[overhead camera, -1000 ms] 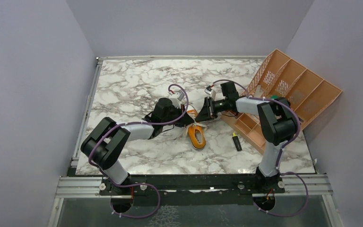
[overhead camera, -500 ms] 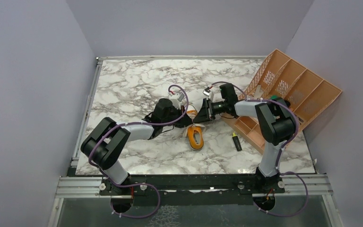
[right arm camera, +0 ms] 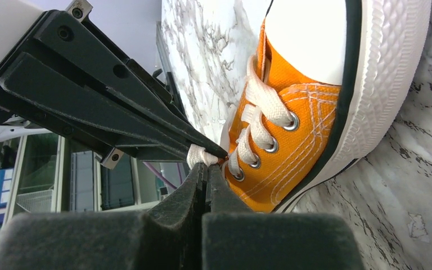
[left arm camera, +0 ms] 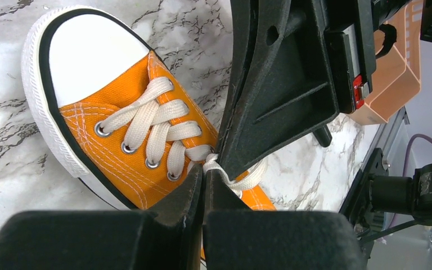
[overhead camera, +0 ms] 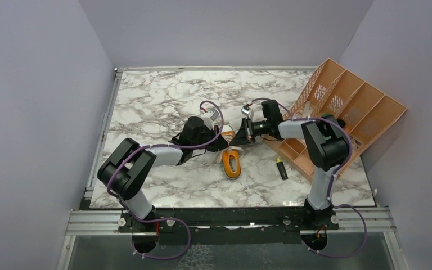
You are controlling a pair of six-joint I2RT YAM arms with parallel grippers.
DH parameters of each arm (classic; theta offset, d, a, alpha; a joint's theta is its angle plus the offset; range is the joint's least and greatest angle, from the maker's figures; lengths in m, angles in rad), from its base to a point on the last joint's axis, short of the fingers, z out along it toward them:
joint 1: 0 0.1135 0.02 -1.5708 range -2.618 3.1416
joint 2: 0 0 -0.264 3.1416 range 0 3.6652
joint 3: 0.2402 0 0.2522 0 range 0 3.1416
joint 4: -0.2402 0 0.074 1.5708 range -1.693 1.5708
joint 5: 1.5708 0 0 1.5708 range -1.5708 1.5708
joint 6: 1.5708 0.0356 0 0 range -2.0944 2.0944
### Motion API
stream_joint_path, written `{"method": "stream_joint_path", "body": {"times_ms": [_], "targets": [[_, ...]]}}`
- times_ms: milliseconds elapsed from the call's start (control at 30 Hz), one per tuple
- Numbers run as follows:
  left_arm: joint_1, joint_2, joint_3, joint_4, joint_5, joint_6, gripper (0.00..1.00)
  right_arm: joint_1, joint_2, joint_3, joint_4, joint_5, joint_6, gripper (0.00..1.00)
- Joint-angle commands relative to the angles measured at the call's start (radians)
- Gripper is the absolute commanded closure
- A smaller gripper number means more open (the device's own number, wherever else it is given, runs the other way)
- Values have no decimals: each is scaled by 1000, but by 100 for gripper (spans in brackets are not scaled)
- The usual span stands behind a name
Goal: Tie the shoes
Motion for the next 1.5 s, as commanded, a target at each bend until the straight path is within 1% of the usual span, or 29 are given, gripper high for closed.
{"method": "stream_joint_path", "body": {"times_ms": [0,33,100,133,200,267,333,367,467,567,600,700,800,833,900,1067,1267,1467], "targets": [[-9,5,6,98,31,-2,100,23,-31,-26,43,-9,14,99],[-8,-1,2,88,21,-3,100,24,-49,-39,53,0,15,100],[-8,-16,-7,64,-9,-2,93,23,-95,-73,76,32,17,99],[-7,-27,-8,36,-29,-1,91,23,-119,-87,90,50,15,99],[-4,-47,-4,-37,-59,13,88,24,-150,-95,66,94,-8,99],[-3,-74,-7,-98,-84,38,83,23,-162,-97,69,115,-15,99],[-3,-103,-29,-110,-100,47,77,23,-159,-97,94,112,-8,99],[-2,-111,-34,-115,-95,52,76,23,-155,-92,90,111,-9,99],[-2,-122,-31,-142,-74,65,76,23,-151,-69,64,123,-29,99],[-2,-112,-22,-142,-86,61,87,23,-157,-55,43,123,-32,99],[-2,-101,-15,-141,-91,63,88,24,-166,-54,37,133,-37,99],[-2,-59,18,-138,-86,63,87,23,-189,-51,10,150,-45,99],[-2,-39,33,-140,-75,68,84,23,-213,-36,-81,243,-82,99],[-2,-39,30,-141,-73,69,84,23,-217,-36,-92,274,-87,99],[-2,-47,16,-142,-71,65,83,23,-216,-33,-96,288,-87,99],[-2,-62,2,-152,-42,43,71,24,-242,-29,-111,343,-96,99],[-2,-103,22,-260,-17,78,60,25,-260,-13,-144,396,-107,100],[0,-163,36,-371,-8,104,45,24,-245,-5,-151,364,-110,99]]}}
